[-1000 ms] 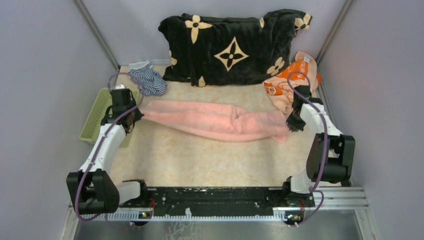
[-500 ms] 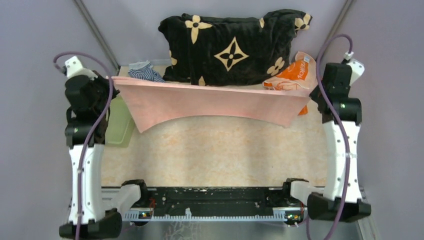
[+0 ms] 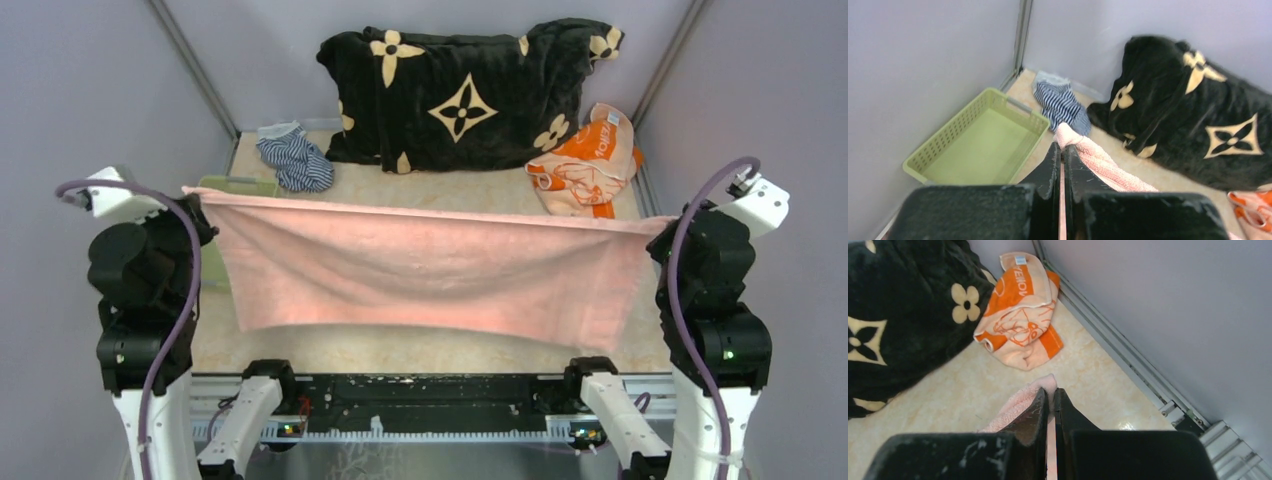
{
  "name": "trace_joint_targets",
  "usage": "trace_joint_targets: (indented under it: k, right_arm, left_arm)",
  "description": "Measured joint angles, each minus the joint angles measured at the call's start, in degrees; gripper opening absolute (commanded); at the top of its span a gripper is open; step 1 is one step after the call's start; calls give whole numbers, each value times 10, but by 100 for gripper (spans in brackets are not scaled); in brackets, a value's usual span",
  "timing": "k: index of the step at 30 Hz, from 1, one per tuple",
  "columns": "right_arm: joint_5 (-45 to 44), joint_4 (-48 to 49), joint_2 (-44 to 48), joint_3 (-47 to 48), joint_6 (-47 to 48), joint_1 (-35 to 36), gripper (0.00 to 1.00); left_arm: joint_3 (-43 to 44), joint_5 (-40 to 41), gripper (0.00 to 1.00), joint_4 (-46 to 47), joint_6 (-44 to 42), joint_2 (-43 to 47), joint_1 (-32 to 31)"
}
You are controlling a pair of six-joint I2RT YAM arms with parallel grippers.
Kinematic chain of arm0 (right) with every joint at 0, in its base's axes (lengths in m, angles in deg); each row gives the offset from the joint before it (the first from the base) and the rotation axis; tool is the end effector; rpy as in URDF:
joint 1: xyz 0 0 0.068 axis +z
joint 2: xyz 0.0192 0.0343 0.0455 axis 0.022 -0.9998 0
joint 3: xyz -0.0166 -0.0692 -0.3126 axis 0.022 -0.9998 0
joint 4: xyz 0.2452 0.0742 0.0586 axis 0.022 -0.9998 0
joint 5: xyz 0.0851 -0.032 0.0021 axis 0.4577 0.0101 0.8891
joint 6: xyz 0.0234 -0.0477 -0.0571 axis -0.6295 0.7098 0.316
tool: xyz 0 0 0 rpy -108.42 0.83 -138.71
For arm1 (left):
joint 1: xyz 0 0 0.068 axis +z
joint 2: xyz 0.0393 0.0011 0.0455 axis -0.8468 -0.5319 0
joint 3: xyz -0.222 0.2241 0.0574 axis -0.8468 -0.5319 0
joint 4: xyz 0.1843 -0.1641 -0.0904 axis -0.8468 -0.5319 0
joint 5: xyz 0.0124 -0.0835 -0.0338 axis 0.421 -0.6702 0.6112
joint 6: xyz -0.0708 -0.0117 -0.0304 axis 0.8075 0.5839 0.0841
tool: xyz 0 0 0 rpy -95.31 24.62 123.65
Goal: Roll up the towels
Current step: Flatten out the towel at the center of the board.
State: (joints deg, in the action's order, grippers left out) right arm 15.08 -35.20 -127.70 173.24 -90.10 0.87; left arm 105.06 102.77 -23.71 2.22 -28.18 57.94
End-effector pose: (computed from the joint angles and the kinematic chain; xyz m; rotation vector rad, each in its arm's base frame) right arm 0.0413 -0.0331 0.4980 0.6656 1.7020 -0.2197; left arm 0.0545 0.0216 0.5218 -0.4625 1.4868 0.0459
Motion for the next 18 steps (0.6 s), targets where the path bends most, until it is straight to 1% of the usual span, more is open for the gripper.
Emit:
trace_joint_targets:
  k: [3, 5, 8, 12, 13, 14, 15, 18]
  right_arm:
    - [-8, -5, -28, -8, 1, 1, 0]
    - [-13, 0, -59, -32, 0, 1, 0]
    - [-19, 22, -130, -96, -3, 0, 0]
    - [1, 96, -245, -196, -13, -22, 0]
    - [13, 108, -273, -211, -18, -33, 0]
    - [27, 122, -307, -223, -24, -48, 0]
    - [37, 134, -332, -229, -29, -57, 0]
    - [62, 186, -408, -230, -40, -76, 0]
  left_arm:
    - [-38, -5, 0, 4, 0, -25, -1]
    - [-76, -12, 0, 14, 0, -53, -1]
    - [-141, -25, 0, 33, 0, -119, -1]
    - [-205, -45, 0, 71, 2, -232, -1]
    - [-213, -50, 0, 82, 3, -262, -1]
    - [-219, -57, 0, 102, 6, -311, -1]
    - [-220, -59, 0, 107, 8, -321, -1]
    - [-211, -80, 0, 149, 15, -416, 1]
